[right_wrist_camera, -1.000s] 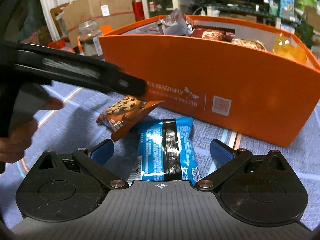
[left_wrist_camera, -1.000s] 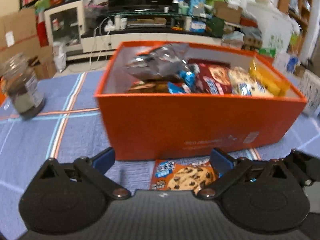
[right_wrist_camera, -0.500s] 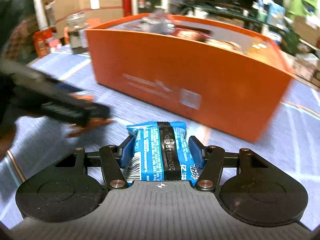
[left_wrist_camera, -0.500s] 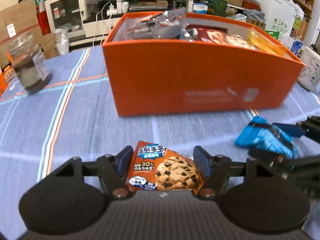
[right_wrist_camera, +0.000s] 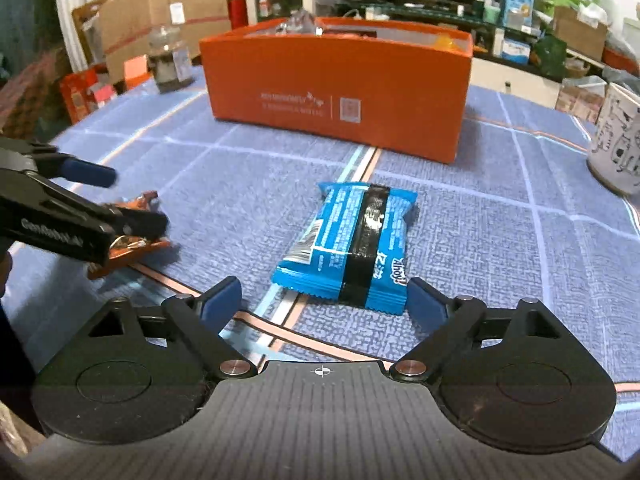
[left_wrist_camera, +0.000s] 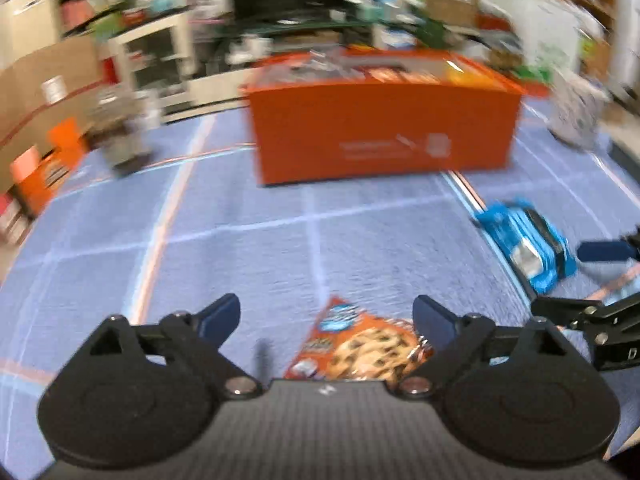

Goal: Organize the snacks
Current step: 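Reach the left tool to the chocolate-chip cookie pack while the right tool reaches the blue pack, then grasp the chocolate-chip cookie pack with the left tool while the right tool grasps the blue pack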

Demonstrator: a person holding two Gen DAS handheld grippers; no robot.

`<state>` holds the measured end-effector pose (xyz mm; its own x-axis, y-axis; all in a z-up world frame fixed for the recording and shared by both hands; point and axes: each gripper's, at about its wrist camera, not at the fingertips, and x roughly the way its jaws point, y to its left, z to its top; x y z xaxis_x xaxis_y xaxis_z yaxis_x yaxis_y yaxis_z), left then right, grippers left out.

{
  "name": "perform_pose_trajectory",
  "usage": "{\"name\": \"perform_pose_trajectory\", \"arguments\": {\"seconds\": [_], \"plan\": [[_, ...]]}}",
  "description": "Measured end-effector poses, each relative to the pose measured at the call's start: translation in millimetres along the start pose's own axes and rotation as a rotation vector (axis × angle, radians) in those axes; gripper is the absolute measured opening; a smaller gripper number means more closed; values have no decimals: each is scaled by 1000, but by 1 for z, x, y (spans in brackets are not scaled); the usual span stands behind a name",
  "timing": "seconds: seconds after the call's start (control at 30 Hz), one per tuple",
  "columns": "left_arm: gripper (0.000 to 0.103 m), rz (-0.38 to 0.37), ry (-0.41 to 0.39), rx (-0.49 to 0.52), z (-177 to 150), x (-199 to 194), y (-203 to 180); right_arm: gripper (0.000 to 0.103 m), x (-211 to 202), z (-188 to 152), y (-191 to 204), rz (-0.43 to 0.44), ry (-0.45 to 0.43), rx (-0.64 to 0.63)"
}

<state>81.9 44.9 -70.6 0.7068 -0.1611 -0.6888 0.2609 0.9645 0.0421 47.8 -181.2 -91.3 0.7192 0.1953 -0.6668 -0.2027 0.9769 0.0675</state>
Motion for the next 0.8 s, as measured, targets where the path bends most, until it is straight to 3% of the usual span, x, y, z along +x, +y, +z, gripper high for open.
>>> {"name": "perform_pose_trajectory", "arguments": {"seconds": [0.07,0.13,0.23,0.43,0.67,0.8], "plan": [[95,13,51,-142,-8,-10,9,86,-7,5,-5,-4,-33,19],[95,-40,77,-296,-19,-15,17,89,-7,10,-12,-4,-50,44],[95,-108,92,-383,-18,-5,14,89,3,12,-20,10,-32,86],[94,-13,121,-374,-7,29,-4,88,18,13,-23,14,-1,105],[90,98,126,-175,-3,41,-13,90,40,22,-11,-10,11,52],[89,79,114,-160,-7,39,-3,90,41,19,-5,-24,6,2]]}}
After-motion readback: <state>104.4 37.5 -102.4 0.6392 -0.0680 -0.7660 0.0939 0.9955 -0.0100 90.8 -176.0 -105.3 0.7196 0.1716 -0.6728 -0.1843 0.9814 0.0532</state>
